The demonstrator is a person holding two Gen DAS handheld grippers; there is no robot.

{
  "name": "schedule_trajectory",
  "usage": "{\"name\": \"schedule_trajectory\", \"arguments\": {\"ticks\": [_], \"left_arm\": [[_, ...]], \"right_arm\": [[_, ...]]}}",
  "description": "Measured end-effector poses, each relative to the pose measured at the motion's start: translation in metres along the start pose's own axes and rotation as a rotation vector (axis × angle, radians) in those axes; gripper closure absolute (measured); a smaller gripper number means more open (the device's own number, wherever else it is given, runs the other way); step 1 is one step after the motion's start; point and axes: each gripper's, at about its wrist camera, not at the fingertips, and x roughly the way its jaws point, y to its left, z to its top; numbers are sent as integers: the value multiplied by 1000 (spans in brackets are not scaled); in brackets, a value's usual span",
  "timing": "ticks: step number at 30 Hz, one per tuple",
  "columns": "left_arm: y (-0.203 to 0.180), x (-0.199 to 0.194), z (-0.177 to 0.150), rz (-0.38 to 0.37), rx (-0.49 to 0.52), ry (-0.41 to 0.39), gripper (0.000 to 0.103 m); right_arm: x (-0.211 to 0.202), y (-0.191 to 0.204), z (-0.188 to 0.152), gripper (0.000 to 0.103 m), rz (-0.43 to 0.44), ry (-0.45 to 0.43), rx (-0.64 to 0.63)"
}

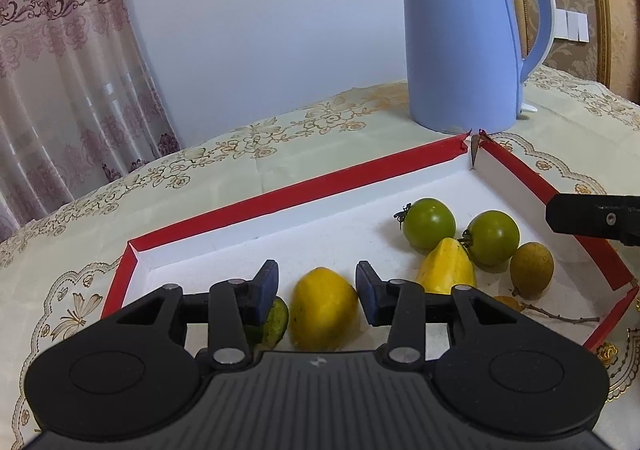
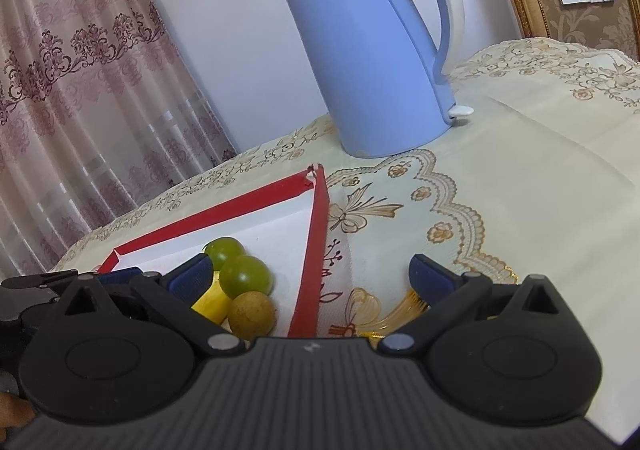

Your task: Organize fruits

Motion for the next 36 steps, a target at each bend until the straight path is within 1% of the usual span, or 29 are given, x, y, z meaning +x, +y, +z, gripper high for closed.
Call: {"name": "schedule_trajectory", "arguments": {"ticks": [4, 11, 14, 18, 20, 24, 28, 29, 32, 36], "left_arm": [[1, -1, 0, -2, -13, 1, 51], [3, -5, 0, 2, -29, -3, 23], [7, -11, 1, 16, -36, -15, 16], [13, -22, 4, 34, -43, -22, 13], [17, -31, 4, 44, -53, -27, 3], [28, -53, 3, 65, -75, -54, 1], [42, -74, 2, 62, -108, -46, 1], [46, -79, 1, 72, -113, -45, 1], [57, -96, 0, 139, -135, -55, 1], [76, -124, -3, 249, -190, -96, 1]], "right_arm": [[1, 1, 0, 0, 6, 7, -3], [3, -1, 0, 0, 16, 17, 1], [3, -1, 0, 0, 17, 17, 2], [3, -1, 0, 0, 19, 18, 3], [4, -2, 0, 0, 23, 20, 6], [4, -2, 0, 0, 30, 21, 9], [3, -3, 0, 0, 38, 19, 17], [3, -4, 0, 0, 40, 19, 18], [2, -5, 0, 0, 45, 15, 25], [1, -7, 0, 0, 48, 8, 38]]}}
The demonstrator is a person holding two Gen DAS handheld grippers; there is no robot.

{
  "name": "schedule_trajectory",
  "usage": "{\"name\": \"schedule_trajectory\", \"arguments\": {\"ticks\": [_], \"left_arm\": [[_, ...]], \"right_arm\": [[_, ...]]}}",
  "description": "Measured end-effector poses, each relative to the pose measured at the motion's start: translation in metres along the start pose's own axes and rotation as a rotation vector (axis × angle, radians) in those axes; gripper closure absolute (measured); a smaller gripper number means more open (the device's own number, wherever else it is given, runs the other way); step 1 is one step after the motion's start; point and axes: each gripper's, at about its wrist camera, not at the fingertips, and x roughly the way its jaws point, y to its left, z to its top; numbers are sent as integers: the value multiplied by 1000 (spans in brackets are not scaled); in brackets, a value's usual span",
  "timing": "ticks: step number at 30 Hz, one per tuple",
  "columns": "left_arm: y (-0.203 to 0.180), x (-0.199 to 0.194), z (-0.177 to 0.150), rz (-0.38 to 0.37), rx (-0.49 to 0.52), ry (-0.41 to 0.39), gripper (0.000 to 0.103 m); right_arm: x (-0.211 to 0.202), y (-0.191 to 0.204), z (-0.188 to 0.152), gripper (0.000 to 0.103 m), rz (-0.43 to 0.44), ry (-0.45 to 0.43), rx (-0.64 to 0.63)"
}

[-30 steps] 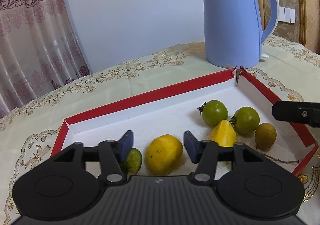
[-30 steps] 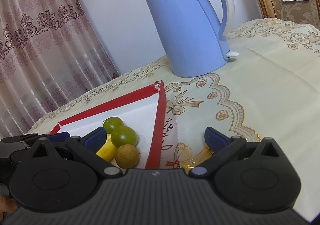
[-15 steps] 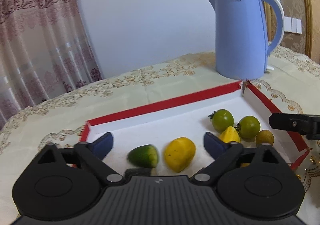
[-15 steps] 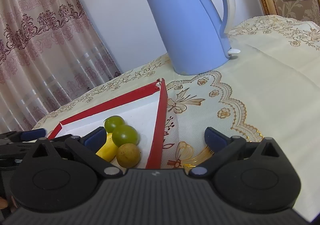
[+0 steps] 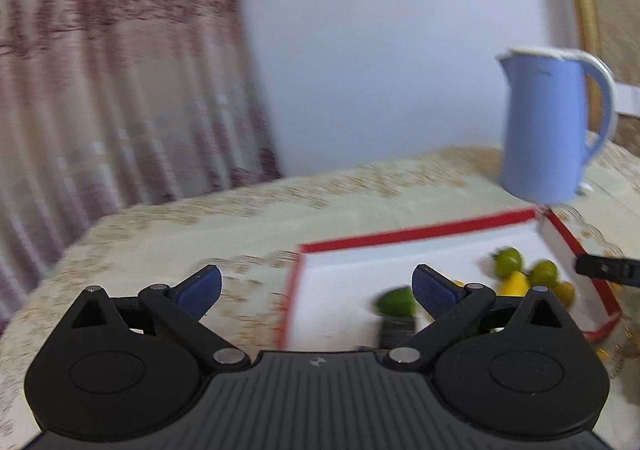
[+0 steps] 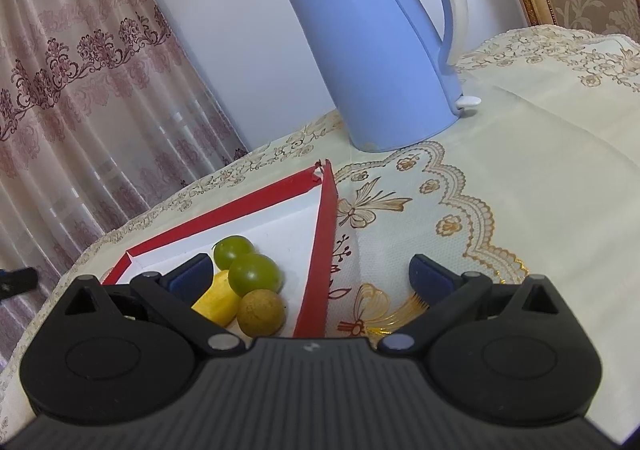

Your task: Organize fruits

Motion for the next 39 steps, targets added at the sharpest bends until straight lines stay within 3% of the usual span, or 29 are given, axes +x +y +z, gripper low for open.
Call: {"name": "schedule_trajectory", "arguments": {"ticks": [4, 11, 17, 24, 35, 39], "left_arm": [[35, -22, 4, 50, -100, -47, 0], [89, -45, 4, -4, -249, -69, 0], [105, -50, 3, 115, -205, -48, 0], [117, -54, 0, 117, -248, -36, 0], [115, -48, -6, 156, -220, -4, 0], [113, -50, -12, 107, -226, -10, 0]], "right_arm": [[0, -2, 0, 0, 1, 0, 10], [0, -3, 1, 0, 2, 3, 16], [0, -3, 1, 0, 3, 4, 16], [0, -2, 1, 0, 4, 5, 16], [0, -2, 0, 0, 7, 9, 16], [0, -2, 1, 0, 5, 6, 18]]}}
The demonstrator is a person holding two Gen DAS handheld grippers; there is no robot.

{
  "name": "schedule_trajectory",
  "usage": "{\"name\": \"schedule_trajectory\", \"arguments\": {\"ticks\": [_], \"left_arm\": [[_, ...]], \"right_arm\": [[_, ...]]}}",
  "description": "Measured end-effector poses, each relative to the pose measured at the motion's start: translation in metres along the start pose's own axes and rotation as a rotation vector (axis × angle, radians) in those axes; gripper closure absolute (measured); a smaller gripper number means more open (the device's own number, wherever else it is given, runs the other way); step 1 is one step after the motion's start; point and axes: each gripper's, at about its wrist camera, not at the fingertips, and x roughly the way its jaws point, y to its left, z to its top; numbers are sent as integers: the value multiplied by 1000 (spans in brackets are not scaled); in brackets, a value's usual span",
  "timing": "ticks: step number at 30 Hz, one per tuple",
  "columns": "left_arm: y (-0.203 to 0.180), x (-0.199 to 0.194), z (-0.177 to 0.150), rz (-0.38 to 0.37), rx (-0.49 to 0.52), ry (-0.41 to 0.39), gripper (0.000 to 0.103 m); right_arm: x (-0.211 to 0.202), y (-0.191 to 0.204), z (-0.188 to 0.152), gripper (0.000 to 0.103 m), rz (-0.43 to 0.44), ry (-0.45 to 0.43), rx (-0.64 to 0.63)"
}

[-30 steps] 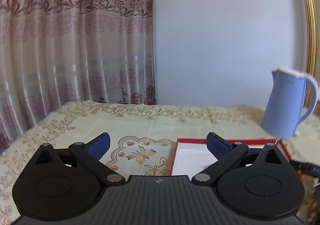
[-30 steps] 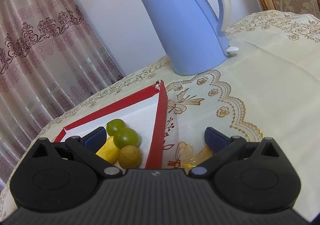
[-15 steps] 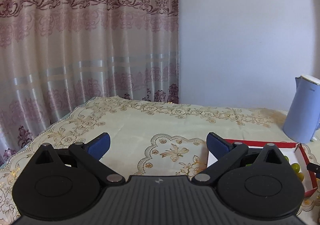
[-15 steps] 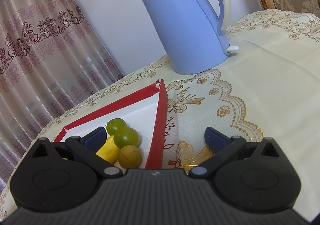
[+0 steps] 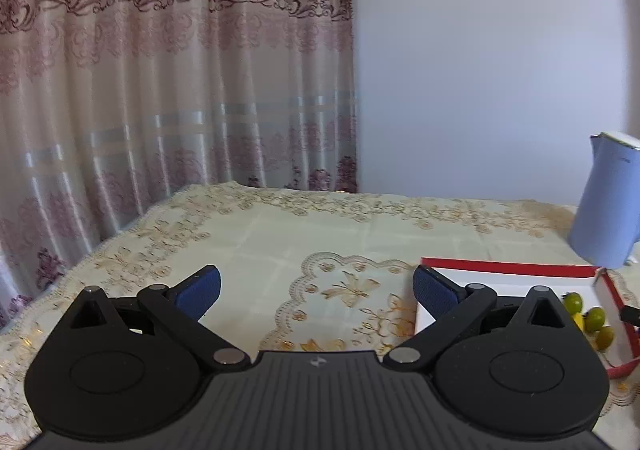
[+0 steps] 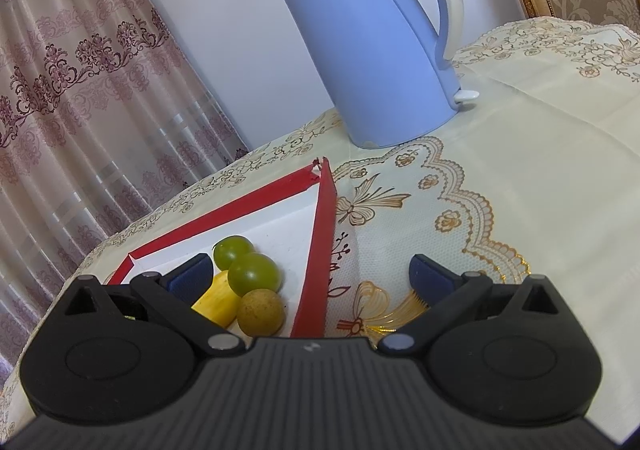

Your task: Organize fruits

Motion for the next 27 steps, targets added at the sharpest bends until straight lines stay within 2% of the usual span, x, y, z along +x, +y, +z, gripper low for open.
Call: {"name": "schedule_trajectory", "arguments": {"ticks": [3, 8, 14, 16, 18, 20, 23, 27], "left_arm": [[-1, 0, -6, -7, 4, 12, 0], [0, 6, -24, -17, 36, 43, 0], [8, 19, -38, -27, 37, 80, 0], [10, 21, -40, -33, 34, 85, 0], [13, 23, -41, -36, 30, 87, 0], [15, 25, -41, -36, 28, 90, 0], [16, 28, -41, -34, 27, 92, 0], [16, 31, -43, -36, 32, 95, 0]], "right_arm": [[-9, 1, 1, 0, -13, -59, -16], [-48, 1, 6, 0, -90, -148, -146], [-71, -16, 16, 0, -295, -178, -309], [-69, -26, 18, 0, -370, -161, -340], [-66, -37, 23, 0, -410, -122, -279], [-65, -45, 25, 0, -435, -105, -229], [-60, -48, 26, 0, -462, -64, -223], [-38, -48, 27, 0, -487, 64, -256]]}}
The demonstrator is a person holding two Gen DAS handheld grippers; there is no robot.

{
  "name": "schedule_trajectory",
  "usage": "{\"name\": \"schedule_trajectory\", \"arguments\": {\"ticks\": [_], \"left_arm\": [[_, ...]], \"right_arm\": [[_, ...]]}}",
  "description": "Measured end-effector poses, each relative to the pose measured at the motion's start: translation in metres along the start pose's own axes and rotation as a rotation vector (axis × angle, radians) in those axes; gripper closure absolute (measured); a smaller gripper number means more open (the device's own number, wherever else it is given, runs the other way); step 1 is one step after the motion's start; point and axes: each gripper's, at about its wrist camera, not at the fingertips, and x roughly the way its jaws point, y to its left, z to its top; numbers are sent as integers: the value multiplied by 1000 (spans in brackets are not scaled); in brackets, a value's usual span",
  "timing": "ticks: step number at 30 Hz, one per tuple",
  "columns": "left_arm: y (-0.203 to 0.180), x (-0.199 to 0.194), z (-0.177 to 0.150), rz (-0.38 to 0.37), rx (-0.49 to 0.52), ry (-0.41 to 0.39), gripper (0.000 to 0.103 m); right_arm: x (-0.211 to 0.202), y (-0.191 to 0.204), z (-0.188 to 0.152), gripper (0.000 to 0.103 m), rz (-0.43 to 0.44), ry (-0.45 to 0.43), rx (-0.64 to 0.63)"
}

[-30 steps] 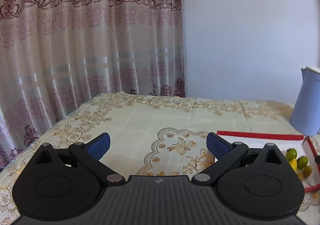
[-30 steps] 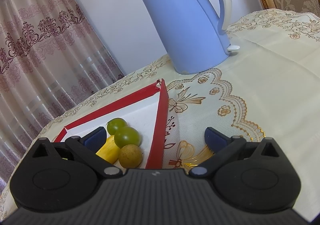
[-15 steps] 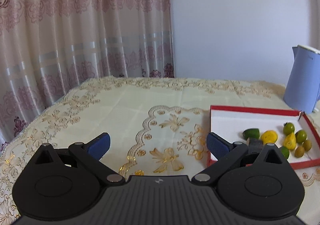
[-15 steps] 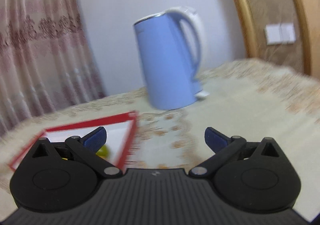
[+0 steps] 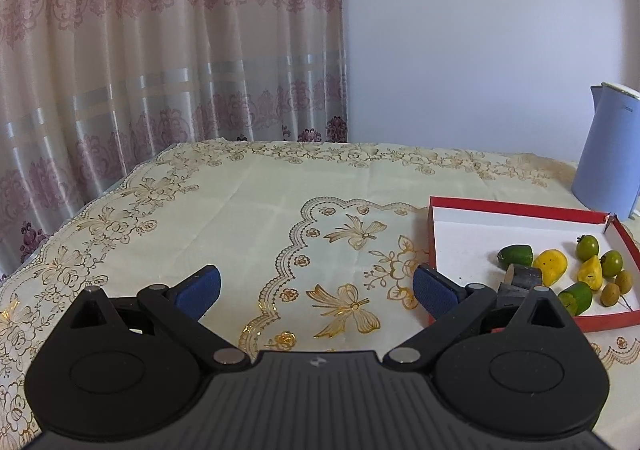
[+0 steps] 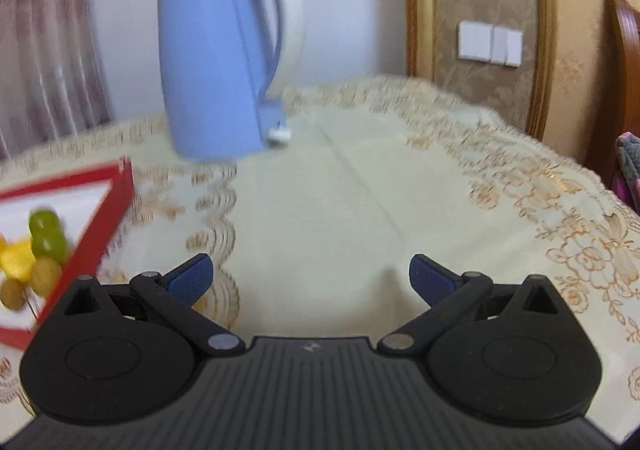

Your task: Organize fruits

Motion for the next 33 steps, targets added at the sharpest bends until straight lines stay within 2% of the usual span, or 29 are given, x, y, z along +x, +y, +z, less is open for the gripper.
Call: {"name": "schedule_trajectory", "arguments": {"ticks": [2, 23, 28, 30, 33], "left_arm": [[0, 1, -1, -1, 3, 2, 0], [9, 18, -7, -36, -4, 18, 0], [1, 17, -11, 10, 32, 0, 0], [-4, 14, -15, 44, 63, -34, 0], [-5, 15, -16, 31, 56, -22, 0]], "right_arm": [[7, 6, 0, 0, -20, 41, -29], [9, 6, -1, 0, -22, 46, -22], [9, 6, -1, 0, -23, 46, -22], [9, 6, -1, 0, -22, 46, -22], [9, 6, -1, 0, -22, 46, -22]]}}
